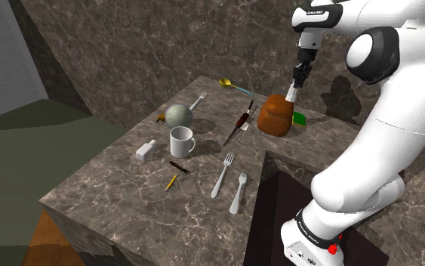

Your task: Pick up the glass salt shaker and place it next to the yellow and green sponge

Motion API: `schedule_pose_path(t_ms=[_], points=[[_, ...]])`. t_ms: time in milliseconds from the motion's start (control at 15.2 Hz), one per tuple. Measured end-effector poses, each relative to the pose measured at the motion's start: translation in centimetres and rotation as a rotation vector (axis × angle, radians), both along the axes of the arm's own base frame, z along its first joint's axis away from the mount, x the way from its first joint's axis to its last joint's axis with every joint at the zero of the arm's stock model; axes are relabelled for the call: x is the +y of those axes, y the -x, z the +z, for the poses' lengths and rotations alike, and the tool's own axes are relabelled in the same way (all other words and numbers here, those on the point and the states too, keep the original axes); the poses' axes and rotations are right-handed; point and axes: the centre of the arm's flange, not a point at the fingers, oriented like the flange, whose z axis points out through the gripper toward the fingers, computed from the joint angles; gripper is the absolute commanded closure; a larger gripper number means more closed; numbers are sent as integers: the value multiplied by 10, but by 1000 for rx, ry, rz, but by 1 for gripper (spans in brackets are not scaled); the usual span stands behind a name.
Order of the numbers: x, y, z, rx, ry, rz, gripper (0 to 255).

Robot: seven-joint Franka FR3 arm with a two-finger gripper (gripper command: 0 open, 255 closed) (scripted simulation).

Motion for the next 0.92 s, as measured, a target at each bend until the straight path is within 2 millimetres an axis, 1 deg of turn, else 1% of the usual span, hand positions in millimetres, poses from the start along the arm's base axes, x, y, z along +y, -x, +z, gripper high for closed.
schedule_pose_path(t_ms=[132, 264, 396, 462, 528, 594, 726, 858, 924], points=[[-23, 11, 3, 0, 0, 0, 255], [-46, 29, 5, 0, 0, -1, 255], [-69, 42, 6, 0, 0, 0, 255], [-78, 48, 3, 0, 0, 0, 255], [-92, 55, 2, 0, 0, -1, 255], [-103, 64, 5, 0, 0, -1, 255], [-122, 77, 4, 0, 0, 0, 255], [-147, 92, 2, 0, 0, -1, 255], [-162, 102, 3, 1, 0, -1, 255]])
